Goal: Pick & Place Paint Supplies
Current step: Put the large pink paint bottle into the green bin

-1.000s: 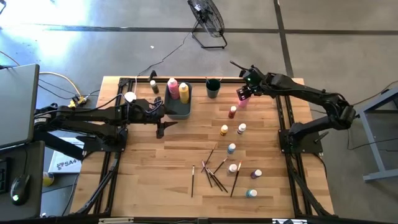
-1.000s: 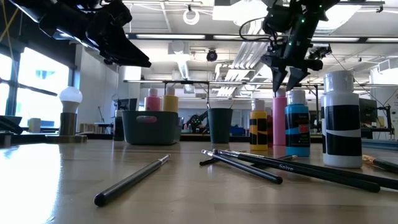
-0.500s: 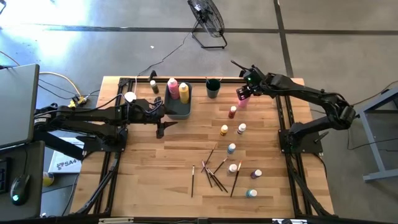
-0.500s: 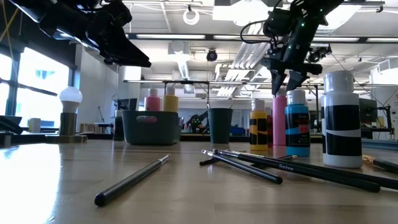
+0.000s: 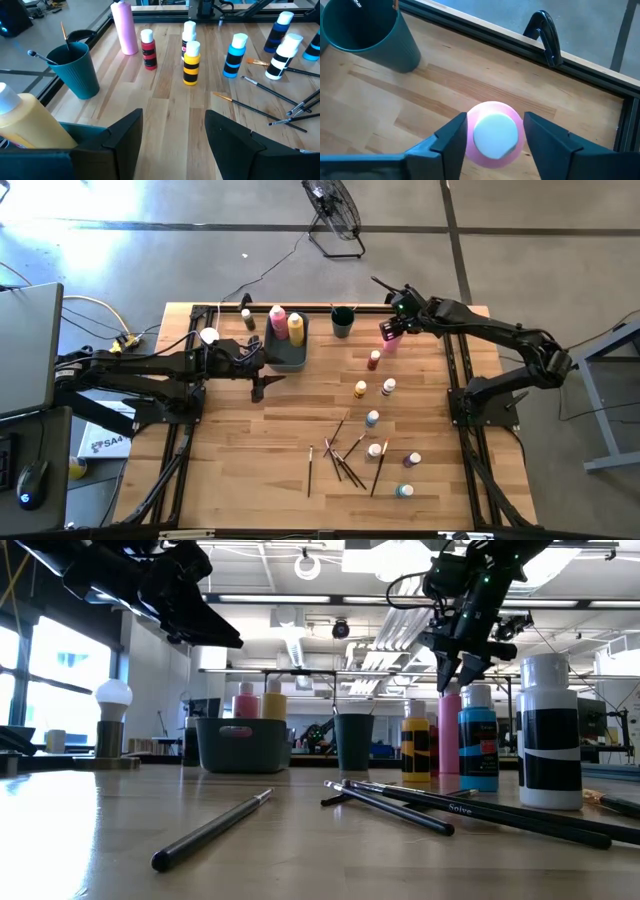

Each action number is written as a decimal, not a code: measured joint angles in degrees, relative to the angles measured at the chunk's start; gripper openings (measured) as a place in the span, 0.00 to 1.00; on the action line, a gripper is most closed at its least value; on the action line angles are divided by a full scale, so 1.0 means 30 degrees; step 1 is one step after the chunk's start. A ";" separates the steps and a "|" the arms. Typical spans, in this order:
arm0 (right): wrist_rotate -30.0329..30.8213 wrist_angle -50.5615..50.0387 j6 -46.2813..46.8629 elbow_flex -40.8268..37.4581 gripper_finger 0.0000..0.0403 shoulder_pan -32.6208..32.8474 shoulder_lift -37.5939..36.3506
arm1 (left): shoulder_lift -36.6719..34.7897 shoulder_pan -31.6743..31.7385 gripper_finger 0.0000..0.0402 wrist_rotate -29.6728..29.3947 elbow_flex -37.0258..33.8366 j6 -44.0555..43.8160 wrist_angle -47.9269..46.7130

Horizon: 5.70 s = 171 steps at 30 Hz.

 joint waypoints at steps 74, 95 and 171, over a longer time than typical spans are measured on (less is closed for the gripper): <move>0.0444 0.1294 -0.1287 0.4546 0.29 0.5224 -0.1410 | -0.0007 0.0000 0.53 -0.0024 0.0000 -0.0038 0.0062; -0.1807 0.4423 -0.0947 0.4546 0.29 0.6688 0.3228 | -0.0007 0.0000 0.53 -0.0040 0.0000 0.0015 0.0146; -0.4065 0.3963 -0.5110 0.8451 0.62 0.8335 0.8998 | -0.0007 0.0000 0.53 -0.1023 0.0007 -0.0007 -0.0015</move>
